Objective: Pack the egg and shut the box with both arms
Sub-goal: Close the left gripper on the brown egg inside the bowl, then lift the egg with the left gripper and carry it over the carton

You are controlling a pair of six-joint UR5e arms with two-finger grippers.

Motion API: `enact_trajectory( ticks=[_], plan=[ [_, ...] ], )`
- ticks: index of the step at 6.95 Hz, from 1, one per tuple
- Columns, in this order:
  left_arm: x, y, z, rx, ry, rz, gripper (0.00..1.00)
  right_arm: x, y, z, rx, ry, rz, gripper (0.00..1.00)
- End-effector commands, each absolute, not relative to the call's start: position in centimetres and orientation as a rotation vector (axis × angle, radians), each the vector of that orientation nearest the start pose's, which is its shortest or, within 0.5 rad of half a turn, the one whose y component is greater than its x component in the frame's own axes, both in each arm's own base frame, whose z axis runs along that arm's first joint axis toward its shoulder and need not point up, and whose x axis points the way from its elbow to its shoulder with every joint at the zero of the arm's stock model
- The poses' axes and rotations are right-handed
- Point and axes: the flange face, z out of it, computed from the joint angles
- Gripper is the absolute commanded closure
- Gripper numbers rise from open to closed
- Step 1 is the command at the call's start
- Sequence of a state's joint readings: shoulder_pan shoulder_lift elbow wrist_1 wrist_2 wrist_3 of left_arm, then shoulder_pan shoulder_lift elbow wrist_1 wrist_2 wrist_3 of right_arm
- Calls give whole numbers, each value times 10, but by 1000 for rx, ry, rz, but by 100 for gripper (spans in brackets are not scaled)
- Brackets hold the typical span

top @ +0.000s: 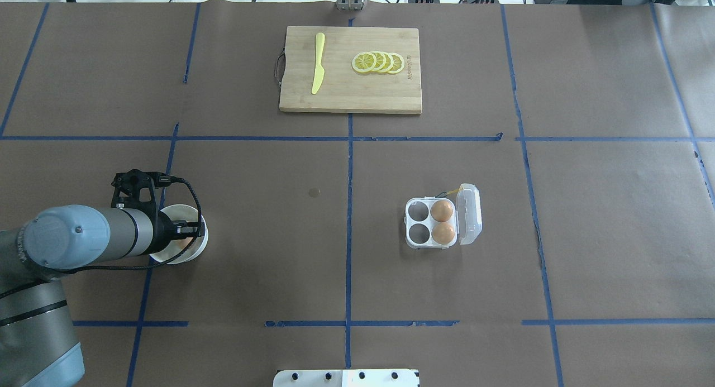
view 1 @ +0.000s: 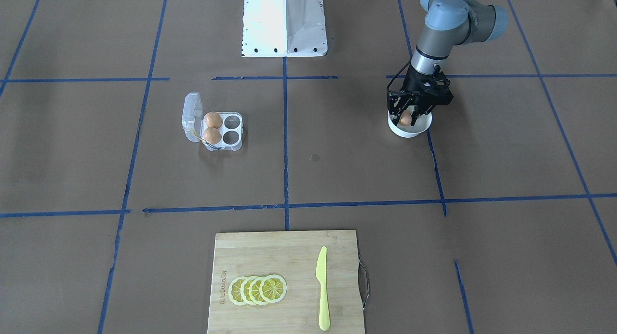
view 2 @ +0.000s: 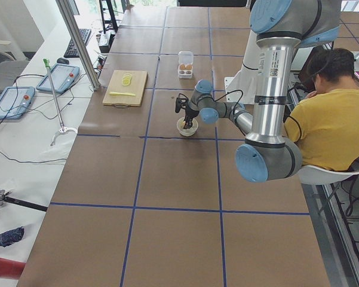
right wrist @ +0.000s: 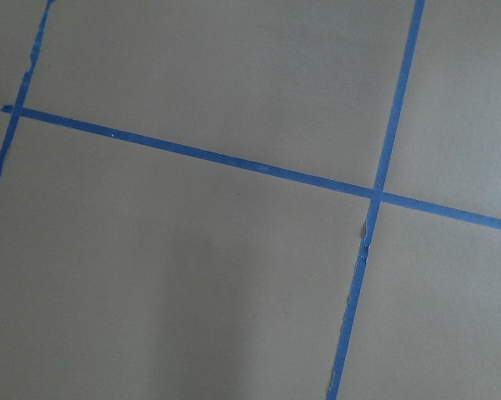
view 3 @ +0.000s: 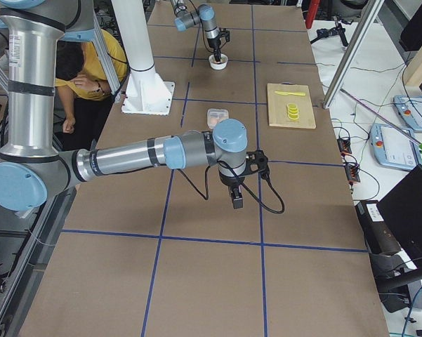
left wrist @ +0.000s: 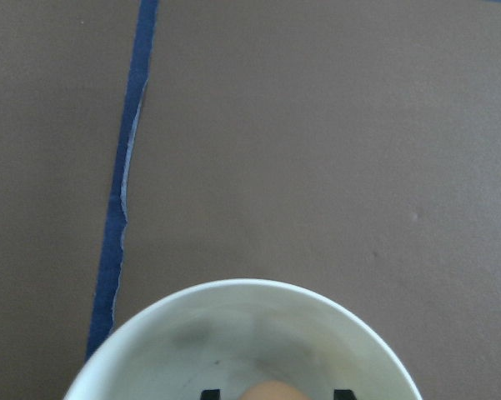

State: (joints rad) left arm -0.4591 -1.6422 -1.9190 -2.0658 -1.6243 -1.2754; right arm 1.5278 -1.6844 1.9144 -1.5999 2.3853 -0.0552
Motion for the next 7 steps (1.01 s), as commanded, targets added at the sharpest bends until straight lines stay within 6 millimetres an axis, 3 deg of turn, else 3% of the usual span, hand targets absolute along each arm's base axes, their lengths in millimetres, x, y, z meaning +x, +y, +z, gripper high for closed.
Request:
enact_trajectory(
  ticks=[1, 3, 5, 6, 7],
  plan=[
    [399, -355, 394, 326, 890, -128, 100, 42, -447, 542, 195, -811, -174, 0],
    [365, -378, 363, 481, 893, -1, 100, 42, -448, 542, 196, -811, -175, 0],
    [383, -387, 309, 645, 995, 145, 100, 42, -448, 542, 195, -811, -174, 0],
    [399, -393, 286, 740, 1043, 221, 100, 42, -448, 543, 193, -812, -172, 0],
    [428, -409, 270, 885, 1086, 325, 100, 42, -448, 543, 192, -812, -173, 0]
  ],
)
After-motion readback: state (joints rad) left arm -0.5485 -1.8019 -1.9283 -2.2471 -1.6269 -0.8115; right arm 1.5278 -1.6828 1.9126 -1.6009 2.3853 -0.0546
